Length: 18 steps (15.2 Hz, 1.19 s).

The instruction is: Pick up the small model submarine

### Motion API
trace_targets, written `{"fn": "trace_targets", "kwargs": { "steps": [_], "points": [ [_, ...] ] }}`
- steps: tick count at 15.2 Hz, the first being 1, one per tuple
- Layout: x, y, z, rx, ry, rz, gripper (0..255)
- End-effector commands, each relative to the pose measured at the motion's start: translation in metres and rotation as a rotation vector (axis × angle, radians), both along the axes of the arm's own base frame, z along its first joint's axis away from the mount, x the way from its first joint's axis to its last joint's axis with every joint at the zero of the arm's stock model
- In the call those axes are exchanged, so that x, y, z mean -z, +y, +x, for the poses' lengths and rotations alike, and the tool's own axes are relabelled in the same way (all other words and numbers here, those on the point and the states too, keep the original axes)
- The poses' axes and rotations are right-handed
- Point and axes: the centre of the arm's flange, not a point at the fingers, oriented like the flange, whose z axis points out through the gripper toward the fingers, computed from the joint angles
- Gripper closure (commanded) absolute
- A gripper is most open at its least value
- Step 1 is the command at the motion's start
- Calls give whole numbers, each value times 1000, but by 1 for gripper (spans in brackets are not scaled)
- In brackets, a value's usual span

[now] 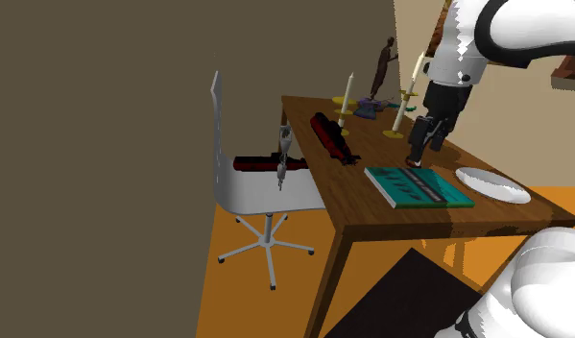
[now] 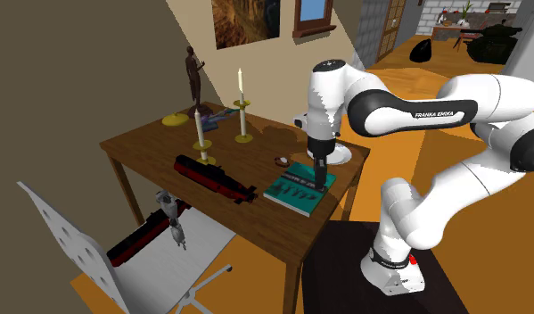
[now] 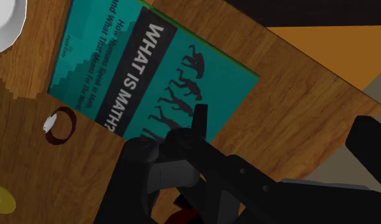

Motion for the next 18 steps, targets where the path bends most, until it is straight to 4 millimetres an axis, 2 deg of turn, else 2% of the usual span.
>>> {"fn": "trace_targets", "kwargs": {
  "steps": [1,18],
  "points": [
    [0,0,0,0,0,0,0],
    [28,-82,206,-10,-18,26,0]
  ]
}}
